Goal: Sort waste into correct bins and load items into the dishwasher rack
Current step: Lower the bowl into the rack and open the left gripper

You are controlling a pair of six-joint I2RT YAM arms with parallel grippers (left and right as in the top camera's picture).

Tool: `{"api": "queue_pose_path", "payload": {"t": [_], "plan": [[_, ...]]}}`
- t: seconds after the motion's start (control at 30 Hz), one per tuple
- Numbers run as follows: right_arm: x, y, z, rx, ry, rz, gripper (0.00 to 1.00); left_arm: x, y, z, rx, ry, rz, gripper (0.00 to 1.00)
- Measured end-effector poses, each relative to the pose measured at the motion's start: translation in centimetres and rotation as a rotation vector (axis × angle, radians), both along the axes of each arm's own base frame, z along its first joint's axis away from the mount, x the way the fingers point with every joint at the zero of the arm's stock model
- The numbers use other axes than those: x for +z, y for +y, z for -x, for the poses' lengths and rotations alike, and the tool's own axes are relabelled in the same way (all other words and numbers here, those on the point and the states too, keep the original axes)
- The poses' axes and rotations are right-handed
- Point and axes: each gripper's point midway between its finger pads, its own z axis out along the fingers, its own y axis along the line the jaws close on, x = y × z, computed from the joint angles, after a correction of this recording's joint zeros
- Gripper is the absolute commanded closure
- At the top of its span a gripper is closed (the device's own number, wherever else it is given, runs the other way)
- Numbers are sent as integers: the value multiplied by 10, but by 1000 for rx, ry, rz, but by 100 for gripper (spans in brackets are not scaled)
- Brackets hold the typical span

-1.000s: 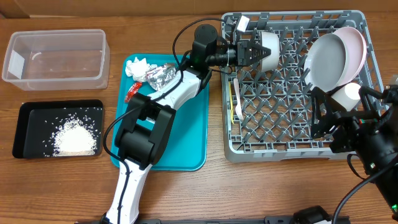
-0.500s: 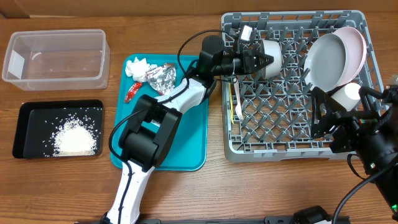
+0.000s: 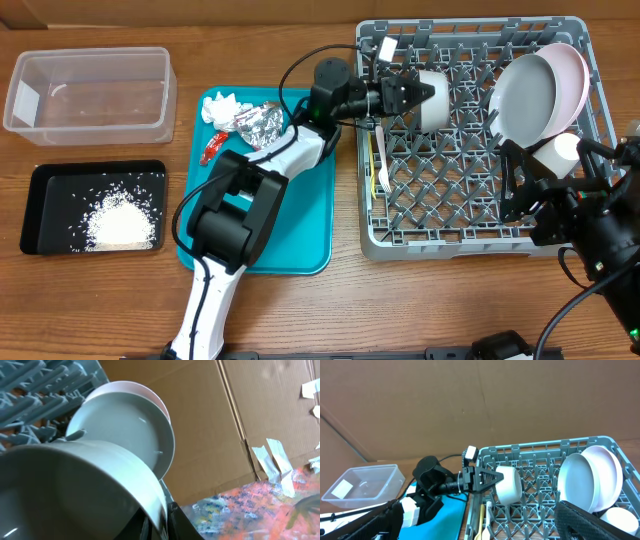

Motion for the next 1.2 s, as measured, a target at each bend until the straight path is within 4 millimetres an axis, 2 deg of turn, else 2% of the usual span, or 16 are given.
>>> {"api": "queue_pose_path", "payload": {"t": [0.1, 0.23, 0.3, 0.33, 0.6, 0.67, 0.73, 0.83, 0.9, 1.1, 1.2], "plan": [[0, 0, 0, 0, 1, 0, 0, -3, 3, -1, -3, 15, -8, 91], [0, 0, 0, 0, 1, 0, 0, -4, 4, -2, -5, 17, -9, 84], [0, 0, 0, 0, 0, 0, 0, -4, 4, -1, -9, 17, -10, 76], [0, 0, 0, -1, 0, -1, 0, -4, 4, 0, -12, 18, -10, 69], [0, 0, 0, 0, 1, 0, 0, -8, 8, 1, -33, 37, -20, 63], [0, 0, 0, 0, 0, 0, 0, -8, 11, 0, -33, 36, -20, 62], [0, 0, 0, 0, 0, 0, 0, -8, 14, -1, -40, 37, -21, 54], [0, 0, 0, 0, 0, 0, 0, -8, 23, -4, -50, 37, -21, 50], [0, 0, 0, 0, 0, 0, 0, -8, 32, -8, -50, 36, -20, 44], [0, 0, 0, 0, 0, 0, 0, 11, 53, -14, -56, -81, 24, 54], [0, 0, 0, 0, 0, 0, 0, 12, 60, -17, -55, -84, 24, 56]]}}
